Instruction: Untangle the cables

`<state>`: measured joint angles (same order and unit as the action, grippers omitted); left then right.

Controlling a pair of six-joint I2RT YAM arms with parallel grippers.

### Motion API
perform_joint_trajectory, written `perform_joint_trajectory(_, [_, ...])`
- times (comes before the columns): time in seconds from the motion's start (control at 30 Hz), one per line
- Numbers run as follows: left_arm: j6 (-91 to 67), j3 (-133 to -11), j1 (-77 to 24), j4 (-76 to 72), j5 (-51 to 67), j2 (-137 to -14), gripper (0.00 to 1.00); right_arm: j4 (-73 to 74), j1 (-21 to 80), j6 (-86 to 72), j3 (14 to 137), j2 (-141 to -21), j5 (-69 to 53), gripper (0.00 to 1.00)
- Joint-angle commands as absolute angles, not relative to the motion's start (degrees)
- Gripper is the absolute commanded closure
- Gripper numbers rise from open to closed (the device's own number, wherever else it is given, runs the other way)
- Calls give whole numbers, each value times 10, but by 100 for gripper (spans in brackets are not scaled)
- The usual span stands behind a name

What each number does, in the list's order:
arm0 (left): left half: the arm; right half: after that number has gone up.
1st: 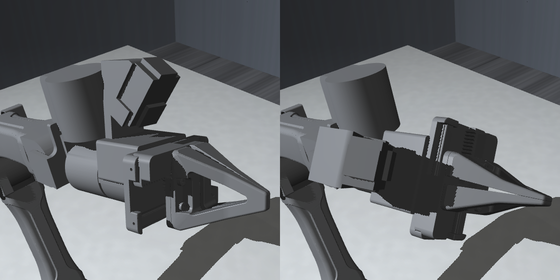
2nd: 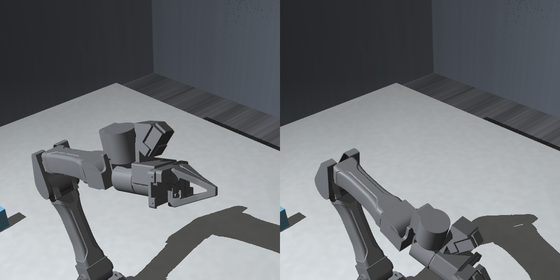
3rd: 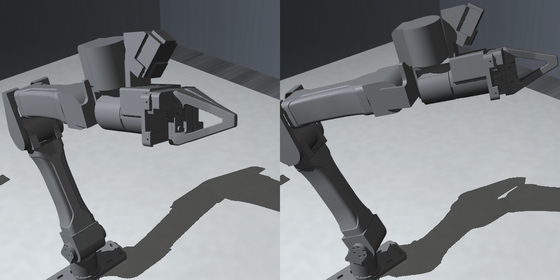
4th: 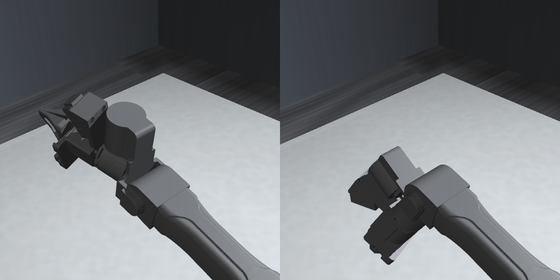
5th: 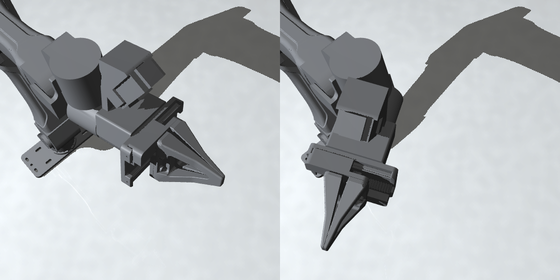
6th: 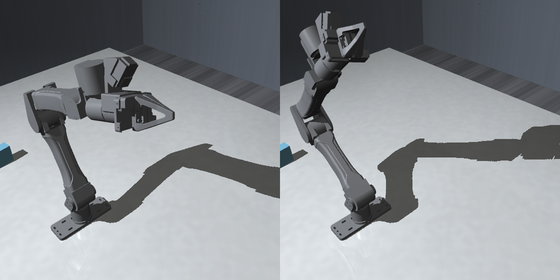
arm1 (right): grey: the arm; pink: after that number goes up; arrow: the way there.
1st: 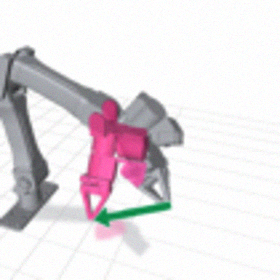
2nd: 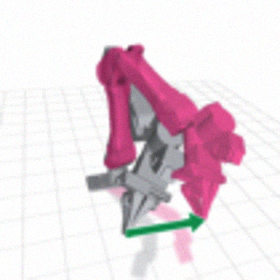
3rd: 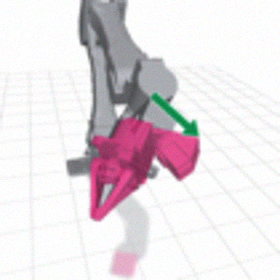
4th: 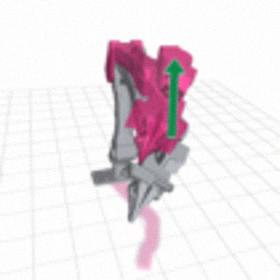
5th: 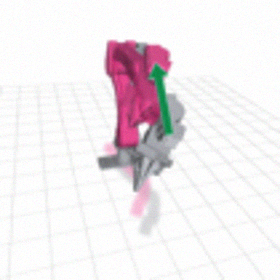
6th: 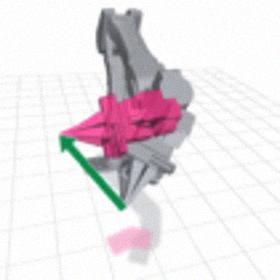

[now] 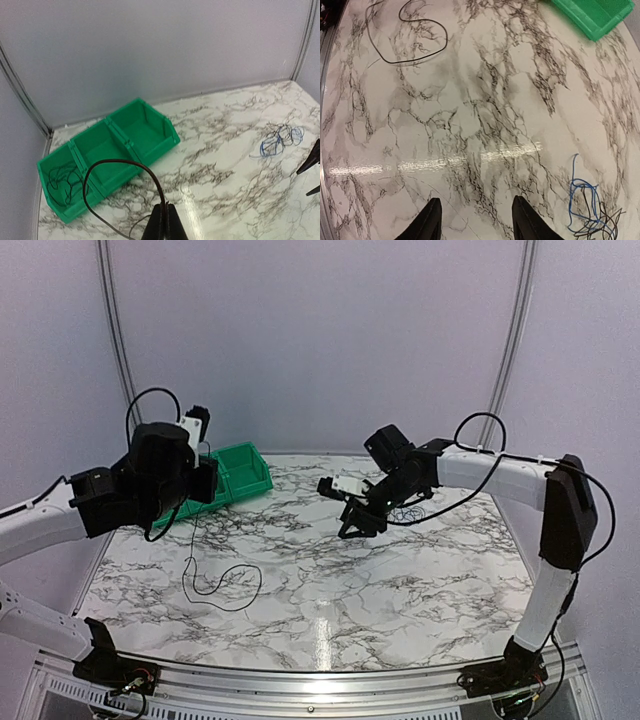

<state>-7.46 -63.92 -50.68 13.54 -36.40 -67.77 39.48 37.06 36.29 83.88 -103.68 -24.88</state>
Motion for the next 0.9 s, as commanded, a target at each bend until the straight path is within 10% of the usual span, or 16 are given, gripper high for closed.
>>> perform_joint_trajectory(0.0, [-215, -544, -489, 108, -314, -661, 100, 388, 432, 396, 869, -1063, -254, 52])
perform_joint_trajectory(0.53, [-265, -467, -461, 126, -64, -749, 98, 370, 520, 415, 829, -1072, -214, 54])
perform_joint_trajectory(0.87, [-262, -420, -537, 206, 8, -702, 51, 325, 469, 399, 747, -1014, -232, 54])
